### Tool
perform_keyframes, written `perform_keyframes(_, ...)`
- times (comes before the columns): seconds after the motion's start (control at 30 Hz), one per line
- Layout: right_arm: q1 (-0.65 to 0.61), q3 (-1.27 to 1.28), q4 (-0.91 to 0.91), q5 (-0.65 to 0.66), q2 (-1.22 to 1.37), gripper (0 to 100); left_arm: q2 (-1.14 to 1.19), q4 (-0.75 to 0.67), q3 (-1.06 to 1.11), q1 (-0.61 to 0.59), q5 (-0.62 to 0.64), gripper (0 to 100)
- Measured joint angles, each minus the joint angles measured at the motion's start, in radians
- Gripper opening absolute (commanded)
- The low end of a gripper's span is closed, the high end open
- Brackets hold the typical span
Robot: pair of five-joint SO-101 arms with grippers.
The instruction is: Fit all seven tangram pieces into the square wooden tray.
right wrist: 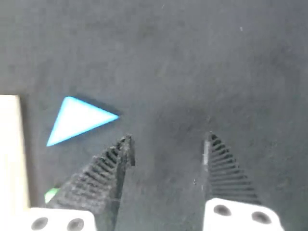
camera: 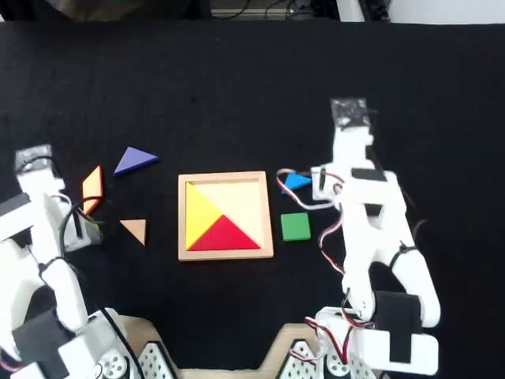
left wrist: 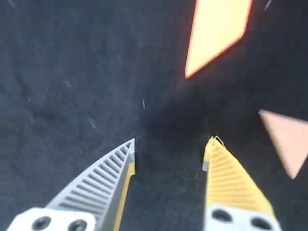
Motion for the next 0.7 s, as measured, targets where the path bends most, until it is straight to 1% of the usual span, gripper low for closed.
perform_keyframes(0.07, -0.032, -0.084, 0.095, 0.035, 0.000, 25.3, 0.006, -0.005, 0.026, -0.020, 0.003, 23)
perform_keyframes(0.13, -0.066, -0.178, 0.195, 0.077, 0.000, 24.7, 0.008, -0.015, 0.046, -0.069, 0.017, 23)
perform_keyframes(0.23, -0.106, -0.287, 0.341, 0.160, 0.000, 17.5, 0.012, -0.044, 0.057, -0.170, 0.043, 23)
perform_keyframes(0.33, -0.153, -0.331, 0.437, 0.221, 0.000, 10.1, 0.012, -0.066, 0.089, -0.249, 0.051, 23)
perform_keyframes(0.4, -0.189, -0.334, 0.460, 0.235, 0.000, 8.1, 0.012, -0.084, 0.103, -0.256, 0.051, 23)
perform_keyframes(0.6, -0.278, -0.342, 0.508, 0.238, 0.000, 8.1, 0.012, -0.098, 0.104, -0.256, 0.049, 23)
perform_keyframes(0.7, -0.362, -0.400, 0.535, 0.238, 0.000, 8.1, 0.012, -0.129, 0.112, -0.259, 0.077, 23)
